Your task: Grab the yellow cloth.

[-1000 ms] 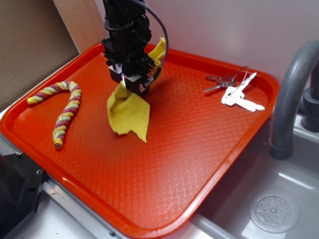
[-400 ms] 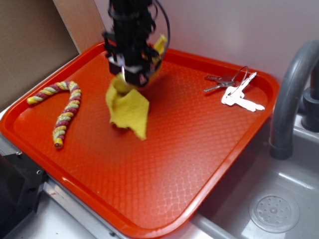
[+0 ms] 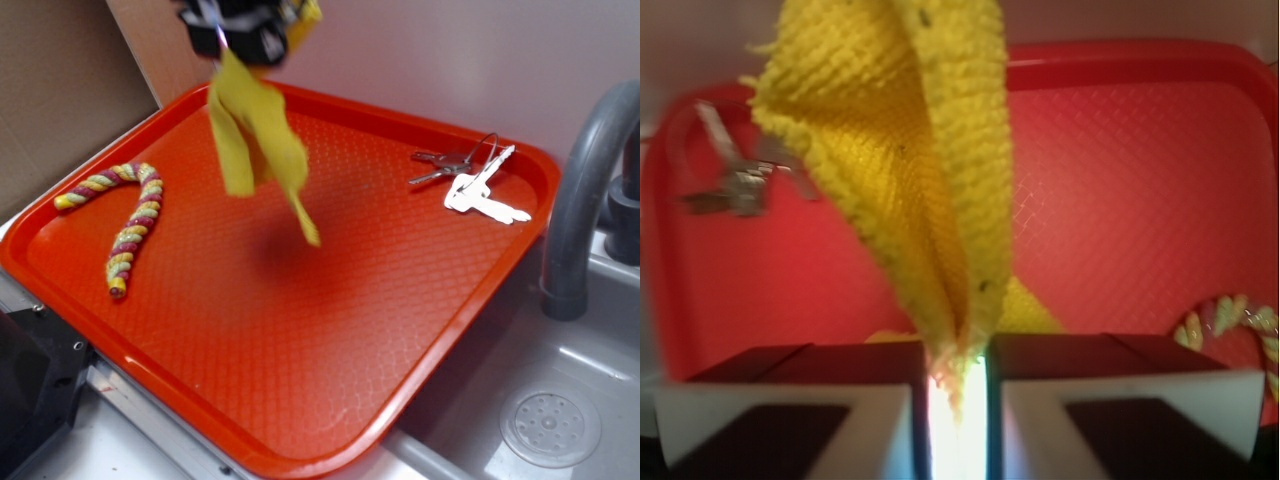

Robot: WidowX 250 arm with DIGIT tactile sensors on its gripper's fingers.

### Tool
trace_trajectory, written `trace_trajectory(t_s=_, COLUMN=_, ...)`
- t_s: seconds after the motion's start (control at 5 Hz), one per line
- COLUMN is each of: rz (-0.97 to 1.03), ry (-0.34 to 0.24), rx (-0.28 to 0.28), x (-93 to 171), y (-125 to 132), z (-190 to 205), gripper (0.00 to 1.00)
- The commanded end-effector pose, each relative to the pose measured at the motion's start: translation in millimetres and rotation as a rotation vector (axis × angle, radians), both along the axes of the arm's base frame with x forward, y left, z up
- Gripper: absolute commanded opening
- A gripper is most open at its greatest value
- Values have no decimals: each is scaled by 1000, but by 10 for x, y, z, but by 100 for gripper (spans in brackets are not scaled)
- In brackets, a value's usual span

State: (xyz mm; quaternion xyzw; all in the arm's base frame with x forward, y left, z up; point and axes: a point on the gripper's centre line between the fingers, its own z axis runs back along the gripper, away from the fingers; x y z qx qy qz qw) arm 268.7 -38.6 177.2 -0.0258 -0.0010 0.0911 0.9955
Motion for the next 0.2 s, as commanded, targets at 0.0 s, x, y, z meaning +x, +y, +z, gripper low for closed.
trace_trajectory(t_s=0.0, rz=-1, ry=-110, rx=-2, x=-108, y=-2, z=965, gripper=0)
